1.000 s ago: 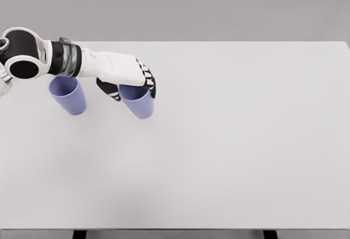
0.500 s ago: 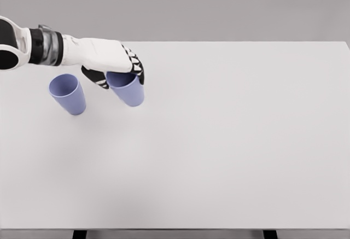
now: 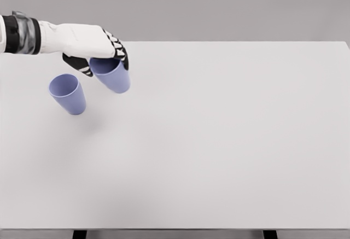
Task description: Place the right cup on the left cup with left arm
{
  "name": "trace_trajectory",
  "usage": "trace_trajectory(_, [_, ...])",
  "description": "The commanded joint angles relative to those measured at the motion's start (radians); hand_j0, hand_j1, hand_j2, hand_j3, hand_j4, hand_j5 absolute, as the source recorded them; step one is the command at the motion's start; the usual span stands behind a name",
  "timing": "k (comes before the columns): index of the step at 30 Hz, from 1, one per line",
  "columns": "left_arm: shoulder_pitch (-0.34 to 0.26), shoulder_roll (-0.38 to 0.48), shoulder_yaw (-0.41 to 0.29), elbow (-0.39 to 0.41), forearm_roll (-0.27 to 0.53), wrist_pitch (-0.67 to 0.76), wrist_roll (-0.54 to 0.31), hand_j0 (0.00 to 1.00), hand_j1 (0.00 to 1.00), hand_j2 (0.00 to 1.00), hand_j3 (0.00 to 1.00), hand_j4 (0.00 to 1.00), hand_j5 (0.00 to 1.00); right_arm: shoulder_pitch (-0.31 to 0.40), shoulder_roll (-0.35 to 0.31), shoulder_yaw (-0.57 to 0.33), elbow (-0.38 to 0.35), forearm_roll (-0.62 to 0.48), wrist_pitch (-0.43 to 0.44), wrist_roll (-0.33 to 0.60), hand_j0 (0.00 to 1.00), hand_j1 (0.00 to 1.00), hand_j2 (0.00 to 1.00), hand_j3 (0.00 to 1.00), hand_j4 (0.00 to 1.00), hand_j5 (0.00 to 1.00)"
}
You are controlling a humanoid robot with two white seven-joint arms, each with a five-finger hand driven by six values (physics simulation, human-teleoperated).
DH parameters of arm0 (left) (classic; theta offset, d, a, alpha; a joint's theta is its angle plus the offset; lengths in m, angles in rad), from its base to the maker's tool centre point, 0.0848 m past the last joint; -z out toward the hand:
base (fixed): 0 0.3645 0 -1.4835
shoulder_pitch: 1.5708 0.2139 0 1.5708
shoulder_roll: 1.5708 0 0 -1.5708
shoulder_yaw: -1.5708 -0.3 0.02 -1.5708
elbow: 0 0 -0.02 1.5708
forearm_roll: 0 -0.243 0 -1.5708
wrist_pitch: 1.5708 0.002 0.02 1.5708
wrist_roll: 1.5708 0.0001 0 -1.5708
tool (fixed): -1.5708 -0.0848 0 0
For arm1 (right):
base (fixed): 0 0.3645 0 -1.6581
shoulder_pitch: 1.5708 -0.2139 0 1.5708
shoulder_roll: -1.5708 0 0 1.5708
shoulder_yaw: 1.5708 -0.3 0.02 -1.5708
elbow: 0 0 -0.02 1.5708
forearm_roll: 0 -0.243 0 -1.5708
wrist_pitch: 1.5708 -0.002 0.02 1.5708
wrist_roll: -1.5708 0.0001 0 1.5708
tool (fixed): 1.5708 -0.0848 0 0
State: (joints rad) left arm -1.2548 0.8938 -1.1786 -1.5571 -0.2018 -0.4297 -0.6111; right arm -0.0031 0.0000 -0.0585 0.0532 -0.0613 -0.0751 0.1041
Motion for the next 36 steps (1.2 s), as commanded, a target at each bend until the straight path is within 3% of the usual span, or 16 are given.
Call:
trace_trajectory(1, [0.000, 0.017, 0.005, 0.002, 0.001, 0.002, 0.000, 0.69, 0.69, 0.69, 0.69, 0.69, 0.69, 0.000, 0.000, 0.000, 0.001, 0.000, 0.000, 0.000, 1.00, 1.00, 1.00, 1.00, 1.00, 1.00])
trace_trajectory(18, [-0.040, 0.093, 0.007, 0.037, 0.002, 0.000, 0.000, 0.69, 0.69, 0.69, 0.69, 0.69, 0.69, 0.000, 0.000, 0.000, 0.001, 0.000, 0.000, 0.000, 1.00, 1.00, 1.00, 1.00, 1.00, 1.00])
trace_trajectory(36, [-0.044, 0.162, 0.010, 0.037, 0.007, 0.000, 0.000, 0.69, 0.69, 0.69, 0.69, 0.69, 0.69, 0.000, 0.000, 0.000, 0.001, 0.000, 0.001, 0.000, 1.00, 1.00, 1.00, 1.00, 1.00, 1.00])
